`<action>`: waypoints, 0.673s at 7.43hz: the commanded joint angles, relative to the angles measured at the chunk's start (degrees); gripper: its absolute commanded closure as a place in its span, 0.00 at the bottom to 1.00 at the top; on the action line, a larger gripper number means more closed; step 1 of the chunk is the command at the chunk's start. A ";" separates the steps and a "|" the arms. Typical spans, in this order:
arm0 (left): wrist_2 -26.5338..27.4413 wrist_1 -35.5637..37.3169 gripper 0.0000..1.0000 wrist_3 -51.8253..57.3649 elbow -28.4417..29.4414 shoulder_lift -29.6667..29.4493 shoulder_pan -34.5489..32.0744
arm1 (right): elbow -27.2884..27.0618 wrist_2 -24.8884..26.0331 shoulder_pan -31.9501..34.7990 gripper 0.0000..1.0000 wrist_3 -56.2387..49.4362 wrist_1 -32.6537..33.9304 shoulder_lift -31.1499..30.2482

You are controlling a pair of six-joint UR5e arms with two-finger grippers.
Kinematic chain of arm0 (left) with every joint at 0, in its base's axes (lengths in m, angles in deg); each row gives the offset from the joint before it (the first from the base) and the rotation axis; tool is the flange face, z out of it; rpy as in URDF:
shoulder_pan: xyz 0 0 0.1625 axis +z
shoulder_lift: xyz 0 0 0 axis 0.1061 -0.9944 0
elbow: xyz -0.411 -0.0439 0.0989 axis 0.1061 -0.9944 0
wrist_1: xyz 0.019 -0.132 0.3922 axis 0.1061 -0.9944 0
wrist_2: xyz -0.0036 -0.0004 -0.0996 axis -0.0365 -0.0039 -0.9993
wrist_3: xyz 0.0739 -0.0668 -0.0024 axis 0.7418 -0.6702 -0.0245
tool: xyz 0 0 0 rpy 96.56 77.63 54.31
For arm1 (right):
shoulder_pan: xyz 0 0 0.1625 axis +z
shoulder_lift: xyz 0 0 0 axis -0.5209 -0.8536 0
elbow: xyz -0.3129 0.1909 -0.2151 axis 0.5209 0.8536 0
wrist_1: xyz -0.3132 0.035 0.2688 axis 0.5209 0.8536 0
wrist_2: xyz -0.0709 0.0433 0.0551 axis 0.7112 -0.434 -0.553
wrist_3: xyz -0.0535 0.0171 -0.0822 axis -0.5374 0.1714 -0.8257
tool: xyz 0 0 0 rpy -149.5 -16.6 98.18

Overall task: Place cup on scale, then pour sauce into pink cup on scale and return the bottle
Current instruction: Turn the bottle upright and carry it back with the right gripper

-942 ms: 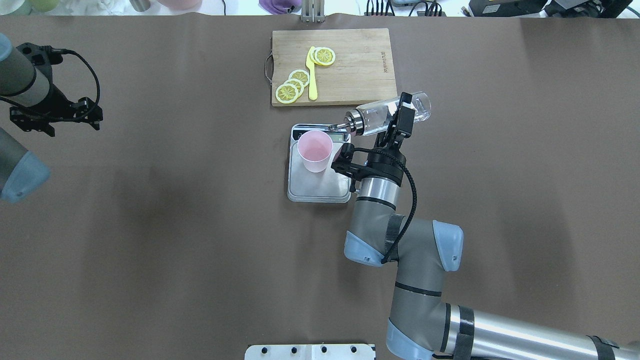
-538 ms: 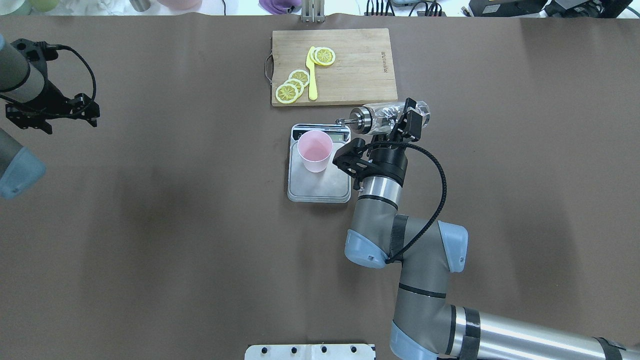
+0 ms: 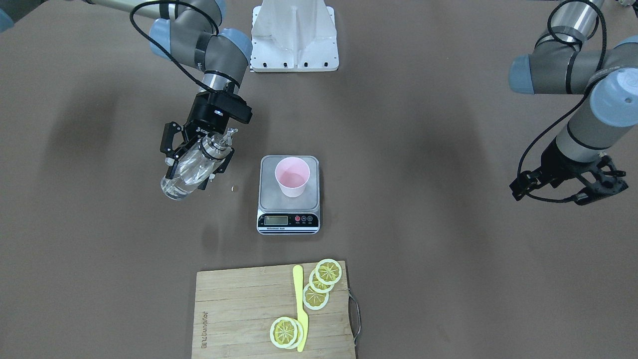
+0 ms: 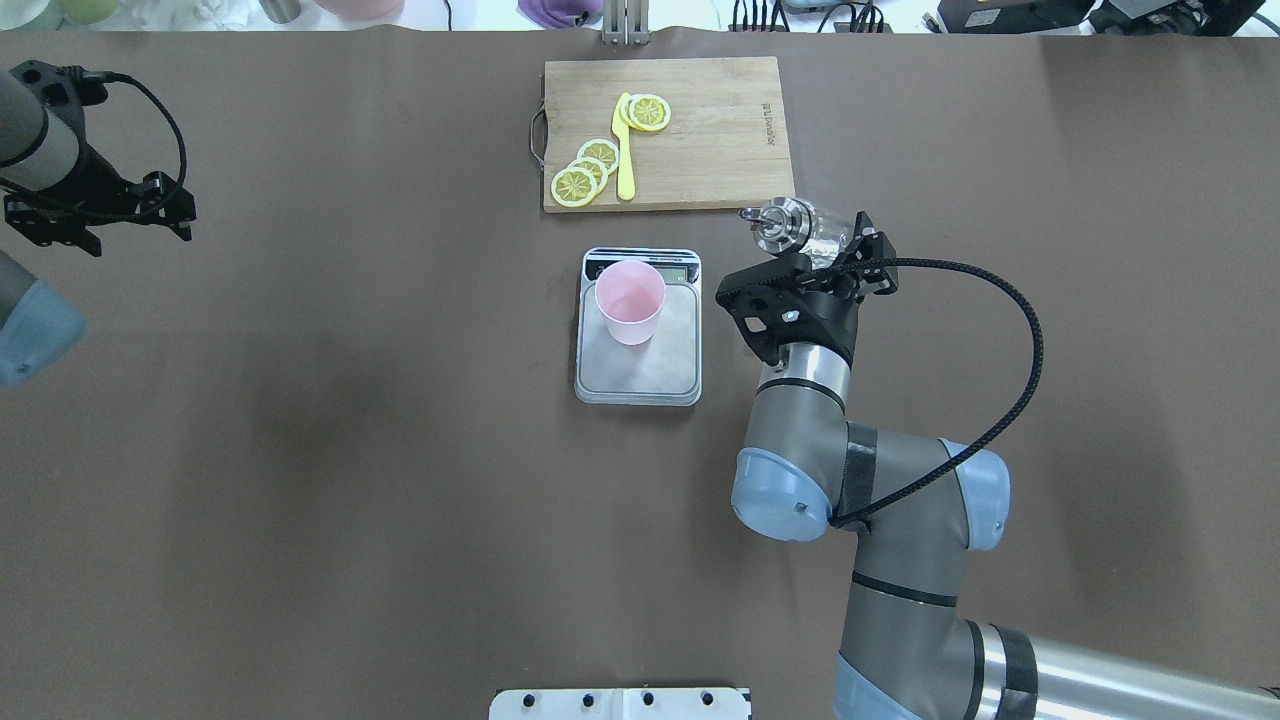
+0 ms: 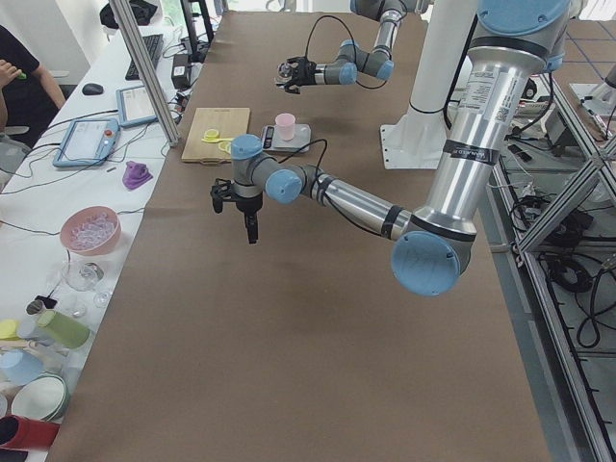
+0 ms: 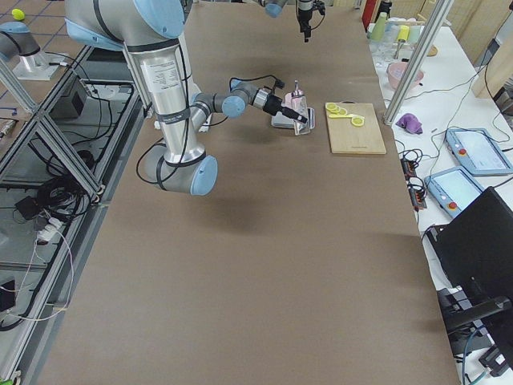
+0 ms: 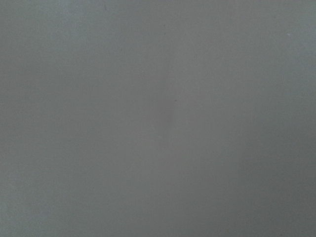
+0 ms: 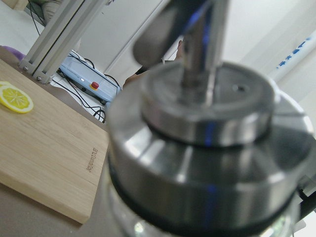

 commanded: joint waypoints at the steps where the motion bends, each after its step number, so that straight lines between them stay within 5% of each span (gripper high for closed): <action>1: 0.04 0.08 0.01 -0.02 -0.77 0.00 -0.18 | -1.68 -5.12 1.51 1.00 1.50 -13.24 -5.40; 5: 0.21 1.04 0.01 -0.02 -3.92 0.44 -0.54 | -1.24 -16.19 8.00 1.00 0.71 -37.27 -16.03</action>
